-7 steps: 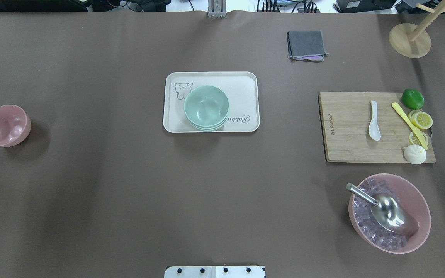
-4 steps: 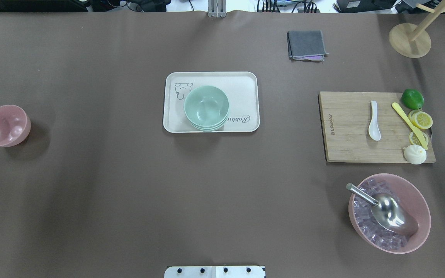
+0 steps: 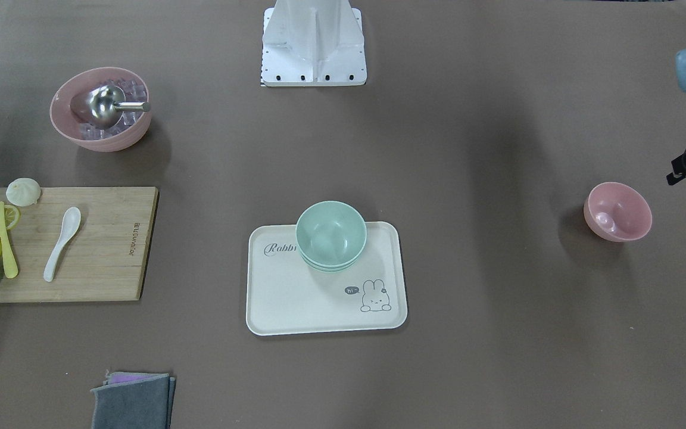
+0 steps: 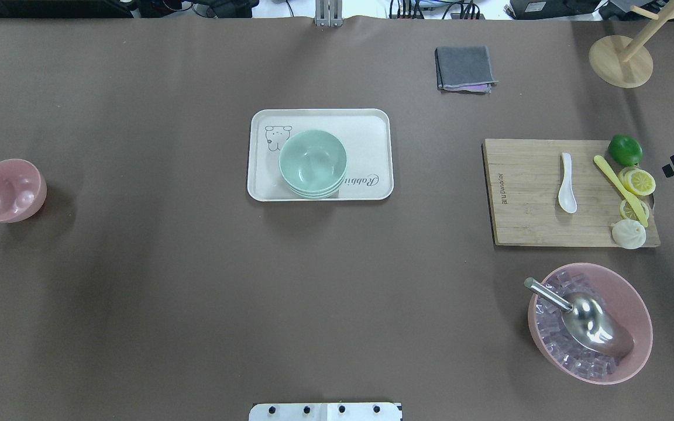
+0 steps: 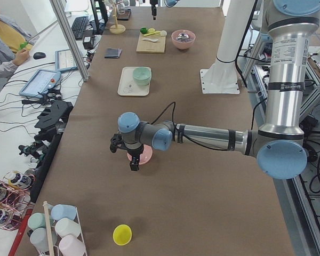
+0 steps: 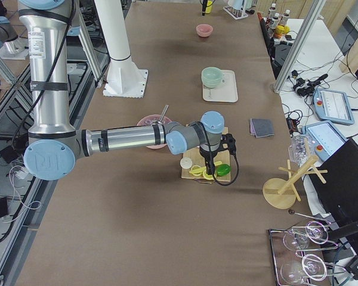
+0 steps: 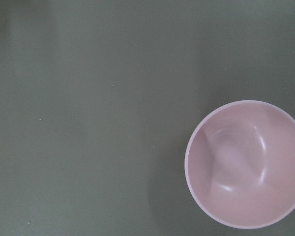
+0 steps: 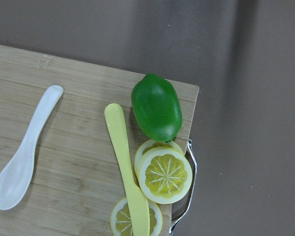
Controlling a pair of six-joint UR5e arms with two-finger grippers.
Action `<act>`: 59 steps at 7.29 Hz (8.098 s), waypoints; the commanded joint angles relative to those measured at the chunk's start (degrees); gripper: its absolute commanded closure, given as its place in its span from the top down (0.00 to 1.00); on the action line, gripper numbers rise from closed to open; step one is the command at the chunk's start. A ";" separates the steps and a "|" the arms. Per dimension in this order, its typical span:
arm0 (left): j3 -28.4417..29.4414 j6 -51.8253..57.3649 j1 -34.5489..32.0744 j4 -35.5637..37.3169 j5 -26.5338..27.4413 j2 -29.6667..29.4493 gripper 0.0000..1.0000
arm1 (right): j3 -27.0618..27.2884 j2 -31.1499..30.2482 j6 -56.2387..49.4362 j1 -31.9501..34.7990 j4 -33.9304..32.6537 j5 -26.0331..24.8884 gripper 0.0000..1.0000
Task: Stack pink bowl on green and place spoon
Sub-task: 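Grip the pink bowl rim with the left gripper while the right reaches for the spoon, then carry the pink bowl onto the green bowl while the right gripper descends, then release the pink bowl with the left gripper while the right grasps the white spoon, then carry the white spoon into the pink bowl while the left gripper withdraws, then release the spoon in the pink bowl and retract the right gripper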
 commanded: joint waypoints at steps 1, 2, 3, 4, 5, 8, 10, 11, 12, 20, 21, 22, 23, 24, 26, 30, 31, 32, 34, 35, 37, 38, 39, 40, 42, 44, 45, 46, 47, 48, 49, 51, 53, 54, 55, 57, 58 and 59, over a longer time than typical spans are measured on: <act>7.99 -7.49 4.57 -11.17 0.71 -2.87 0.87 | -2.72 2.92 0.76 -1.27 -0.05 -0.28 1.00; 10.46 -8.49 5.98 -13.92 0.80 -3.13 0.84 | -3.35 3.80 0.76 -1.62 -0.05 -0.20 1.00; 10.66 -8.50 6.08 -14.04 0.89 -3.14 0.67 | -3.35 3.90 0.85 -1.62 -0.05 0.07 1.00; 10.84 -8.59 6.43 -14.04 0.81 -3.14 0.45 | -3.18 3.90 0.85 -1.62 -0.05 0.07 1.00; 10.84 -8.50 6.44 -13.95 0.80 -3.14 0.00 | -3.00 3.90 0.85 -1.62 -0.05 0.16 1.00; 10.31 -8.68 6.52 -6.80 -0.77 -10.48 0.00 | -3.00 5.30 0.85 -1.88 -0.14 1.56 0.94; 2.80 -19.23 6.61 3.77 -3.59 -19.53 0.00 | -2.91 7.58 3.64 -4.15 -0.40 2.43 0.99; 0.23 -26.71 8.70 6.07 -3.59 -24.01 0.00 | -2.57 8.11 7.84 -6.61 0.12 2.09 0.99; -0.84 -34.35 12.90 6.79 -3.24 -28.06 0.00 | -2.56 8.03 10.58 -7.59 0.39 2.18 0.99; 6.51 -56.05 30.25 2.17 7.22 -44.36 0.00 | -7.12 9.78 25.90 -14.01 6.19 -2.22 0.98; 7.49 -55.96 30.26 0.31 7.22 -44.36 0.00 | -7.13 9.87 25.90 -14.01 6.19 -2.22 0.98; 7.59 -55.79 30.17 0.20 7.22 -44.27 0.00 | -7.13 9.88 25.90 -14.01 6.19 -2.13 0.98; 7.59 -55.70 30.17 -0.76 7.31 -44.27 0.00 | -7.22 10.14 25.99 -14.10 6.19 -2.13 0.98; 7.41 -55.44 30.17 -1.03 7.48 -44.10 0.60 | -7.31 10.40 27.90 -14.27 6.19 -2.13 0.98; 6.80 -55.35 30.17 -1.03 10.55 -43.92 0.90 | -10.46 12.23 28.89 -15.33 6.19 -5.36 0.92; 6.09 -55.44 29.99 -1.03 11.08 -43.66 0.90 | -13.72 15.24 31.35 -14.98 6.19 -2.75 0.00; 6.09 -55.61 29.99 -1.03 11.09 -43.66 0.90 | -13.64 14.71 31.00 -14.72 6.19 -2.48 0.00; 6.00 -55.70 29.99 -1.03 11.09 -43.66 0.90 | -13.29 14.27 30.91 -14.28 6.19 -1.09 0.00; 2.60 -54.92 26.24 -1.11 10.13 -39.47 0.89 | -11.70 18.55 34.31 -12.00 5.40 2.35 0.00; -2.73 -48.91 22.99 -0.42 7.42 -33.52 0.90 | -12.14 23.36 40.34 -12.17 5.31 2.35 0.00; -8.30 -32.40 15.26 -0.33 2.49 -19.72 0.90 | -12.32 32.69 57.56 -14.70 5.31 1.13 0.00; -8.76 -25.01 12.27 -0.24 1.60 -15.31 0.90 | -12.49 36.47 63.02 -18.72 5.14 -3.92 0.00; -8.67 -19.11 10.32 -0.24 1.60 -11.79 0.90 | -14.58 40.94 69.34 -23.20 5.31 -10.15 0.00; -8.50 -14.87 8.83 -0.15 1.68 -9.58 0.90 | -19.13 46.73 72.54 -26.81 5.66 -13.87 0.00; -7.97 -13.95 8.63 -0.06 2.03 -8.68 0.92 | -22.60 51.35 75.03 -29.56 6.10 -16.54 0.00; -7.71 -13.95 8.72 -0.06 2.12 -8.94 0.94 | -22.60 52.50 76.44 -30.88 6.19 -16.63 0.00; -7.45 -14.04 8.81 -0.06 2.12 -9.20 0.94 | -21.99 52.59 77.31 -31.15 6.19 -16.46 0.09; -7.27 -14.04 8.81 -0.06 2.12 -9.29 0.94 | -20.85 52.50 77.49 -31.33 6.19 -16.37 0.82; -7.27 -14.13 8.90 -0.06 2.12 -9.29 0.94 | -20.32 52.07 77.15 -31.50 6.19 -16.45 1.00; -7.01 -14.13 8.81 -0.06 2.12 -9.29 0.94 | -17.18 49.10 76.36 -30.89 5.93 -15.67 1.00; -6.83 -14.04 8.81 -0.06 2.12 -9.29 0.94 | -11.50 42.20 72.44 -27.93 5.93 -12.53 1.00; -5.87 -13.43 6.80 -0.06 2.21 -8.85 0.94 | -7.93 31.38 59.11 -15.75 5.31 -1.74 1.00; -2.89 -3.63 3.46 0.99 1.78 -7.80 0.97 | -9.15 21.26 34.40 -6.06 4.70 -1.07 1.00; -2.70 -1.84 2.32 0.91 2.03 -5.45 0.97 | -9.15 17.56 21.64 -1.58 1.57 -0.99 1.00; -2.70 0.18 -0.22 0.38 1.51 -2.03 0.97 | -9.15 15.09 11.15 2.21 -2.90 -0.81 1.00; -2.08 6.76 -4.19 3.96 1.42 -0.42 0.98 | -10.99 11.39 -8.37 7.84 -9.69 -1.25 1.00; -2.52 7.49 -4.20 5.98 1.42 -0.33 0.98 | -11.00 9.89 -13.34 9.18 -9.98 -0.99 1.00; -2.43 7.49 -4.20 6.09 1.42 -0.33 0.98 | -11.17 9.79 -14.08 9.19 -9.98 -1.77 1.00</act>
